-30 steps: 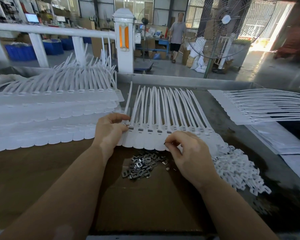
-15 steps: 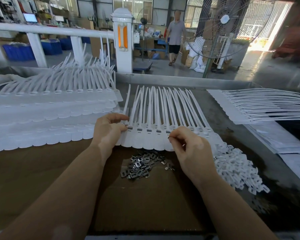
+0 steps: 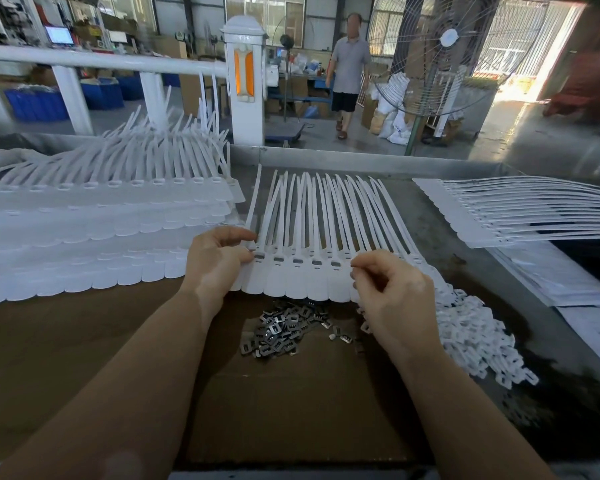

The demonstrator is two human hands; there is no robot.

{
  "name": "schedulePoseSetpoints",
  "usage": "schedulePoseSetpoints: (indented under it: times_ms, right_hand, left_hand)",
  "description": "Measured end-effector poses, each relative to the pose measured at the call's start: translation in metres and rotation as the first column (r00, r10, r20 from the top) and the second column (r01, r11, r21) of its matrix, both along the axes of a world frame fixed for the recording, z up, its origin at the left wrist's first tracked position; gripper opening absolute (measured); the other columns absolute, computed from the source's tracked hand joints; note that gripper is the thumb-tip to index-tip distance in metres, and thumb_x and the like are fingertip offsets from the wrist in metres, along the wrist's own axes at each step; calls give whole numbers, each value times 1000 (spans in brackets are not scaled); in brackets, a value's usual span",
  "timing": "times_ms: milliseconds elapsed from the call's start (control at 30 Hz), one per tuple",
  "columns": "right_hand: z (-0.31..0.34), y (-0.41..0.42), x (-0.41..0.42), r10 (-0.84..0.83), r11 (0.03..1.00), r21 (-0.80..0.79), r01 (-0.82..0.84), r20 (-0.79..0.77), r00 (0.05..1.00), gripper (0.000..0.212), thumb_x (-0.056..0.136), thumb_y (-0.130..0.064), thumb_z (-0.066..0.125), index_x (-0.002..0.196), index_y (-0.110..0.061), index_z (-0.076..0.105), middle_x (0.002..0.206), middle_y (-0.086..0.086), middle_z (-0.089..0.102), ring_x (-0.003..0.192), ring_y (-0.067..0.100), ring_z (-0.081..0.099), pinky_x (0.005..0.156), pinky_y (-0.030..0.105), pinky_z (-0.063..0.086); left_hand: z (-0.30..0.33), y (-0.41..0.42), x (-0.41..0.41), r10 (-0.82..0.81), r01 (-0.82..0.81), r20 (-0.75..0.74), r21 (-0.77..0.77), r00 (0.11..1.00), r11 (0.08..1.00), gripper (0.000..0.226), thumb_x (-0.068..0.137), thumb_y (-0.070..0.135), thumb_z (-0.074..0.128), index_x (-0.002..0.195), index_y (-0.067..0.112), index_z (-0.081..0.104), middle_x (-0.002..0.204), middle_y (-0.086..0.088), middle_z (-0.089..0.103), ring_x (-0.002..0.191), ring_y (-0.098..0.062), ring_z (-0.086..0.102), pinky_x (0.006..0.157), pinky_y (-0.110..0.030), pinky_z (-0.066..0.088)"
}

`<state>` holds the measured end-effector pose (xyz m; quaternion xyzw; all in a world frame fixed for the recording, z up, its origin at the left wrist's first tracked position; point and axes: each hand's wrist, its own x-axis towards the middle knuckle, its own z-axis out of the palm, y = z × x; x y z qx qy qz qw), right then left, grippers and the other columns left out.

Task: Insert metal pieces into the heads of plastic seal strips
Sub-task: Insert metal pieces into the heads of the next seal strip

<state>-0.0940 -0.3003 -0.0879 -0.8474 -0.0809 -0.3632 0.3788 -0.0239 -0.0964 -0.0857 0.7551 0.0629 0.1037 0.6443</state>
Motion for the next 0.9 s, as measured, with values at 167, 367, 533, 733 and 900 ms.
schedulePoseSetpoints:
  times_ms: [167, 367, 533, 733, 900]
  right_hand:
    - [2, -2, 1, -20, 991, 128, 26, -53, 998, 10, 81, -7, 68, 87, -13, 73, 71, -13, 65, 70, 0, 63, 70, 8, 49]
    - [4, -5, 2, -67, 982, 167, 84, -106, 992, 18, 84, -6, 64, 101, -12, 69, 78, -10, 65, 74, 0, 61, 73, 7, 47]
    - [5, -5, 2, -85, 987, 123, 100, -121, 989, 21, 88, -6, 59, 105, -11, 70, 96, 1, 70, 90, 12, 63, 86, 24, 51]
    - [8, -10, 2, -74, 970, 216, 109, -163, 984, 15, 84, -5, 63, 90, -16, 71, 81, -5, 70, 77, 7, 66, 77, 25, 55]
    - [13, -22, 9, -80, 967, 216, 135, -250, 965, 11, 82, -7, 66, 84, -17, 71, 77, -8, 69, 75, 6, 65, 76, 26, 55]
  left_hand:
    - [0, 0, -1, 6, -6, -1, 4, 1000, 1000, 33, 78, -3, 65, 76, 30, 67, 94, 9, 57, 100, -23, 56, 88, -32, 46]
    - [0, -1, -1, 1, -1, -3, -13, 1000, 1000, 33, 78, -4, 64, 76, 29, 68, 102, -2, 61, 101, -26, 57, 90, -36, 48]
    - [0, -1, 0, -2, 2, 2, -10, 1000, 1000, 32, 79, -3, 64, 77, 29, 67, 99, 1, 60, 91, -19, 57, 79, -27, 47]
    - [0, -1, 0, -8, 8, 19, -1, 1000, 1000, 31, 80, -3, 63, 77, 28, 67, 90, 12, 53, 83, 0, 49, 63, -12, 36]
    - [0, -1, 0, -5, 5, 23, 5, 1000, 1000, 29, 81, -3, 63, 81, 26, 68, 89, 14, 52, 81, 2, 47, 62, -9, 34]
